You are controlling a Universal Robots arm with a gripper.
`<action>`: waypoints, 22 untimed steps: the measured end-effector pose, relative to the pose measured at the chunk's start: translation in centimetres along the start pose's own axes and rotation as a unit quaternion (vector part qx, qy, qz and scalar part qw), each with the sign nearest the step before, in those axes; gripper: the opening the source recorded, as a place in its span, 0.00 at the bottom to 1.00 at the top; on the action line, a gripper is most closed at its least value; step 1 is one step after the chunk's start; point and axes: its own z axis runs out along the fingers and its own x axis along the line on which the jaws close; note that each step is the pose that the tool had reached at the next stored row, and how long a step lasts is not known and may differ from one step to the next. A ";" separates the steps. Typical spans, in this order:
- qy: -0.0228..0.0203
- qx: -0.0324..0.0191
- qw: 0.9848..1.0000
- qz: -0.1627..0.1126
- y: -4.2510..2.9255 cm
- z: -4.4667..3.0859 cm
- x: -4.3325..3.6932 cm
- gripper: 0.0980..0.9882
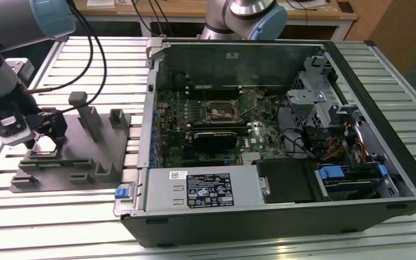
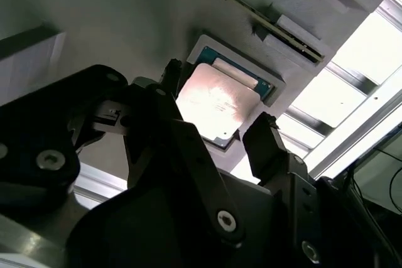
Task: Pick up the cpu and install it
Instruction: 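Pick up the cpu and move it towards the insertion slot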
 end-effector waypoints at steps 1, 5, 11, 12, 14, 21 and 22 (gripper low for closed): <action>0.000 0.000 1.000 -0.002 0.01 0.01 0.02 0.66; 0.000 0.000 1.000 -0.002 0.03 0.03 0.16 0.64; 0.000 0.001 1.000 0.004 0.03 0.05 0.15 0.56; 0.000 0.001 1.000 0.005 0.04 0.05 0.10 0.56; 0.000 0.001 1.000 0.006 0.04 0.04 -0.01 0.56; 0.000 0.001 1.000 0.007 0.03 0.03 -0.17 0.56; 0.000 0.001 1.000 0.007 0.03 0.04 -0.21 0.56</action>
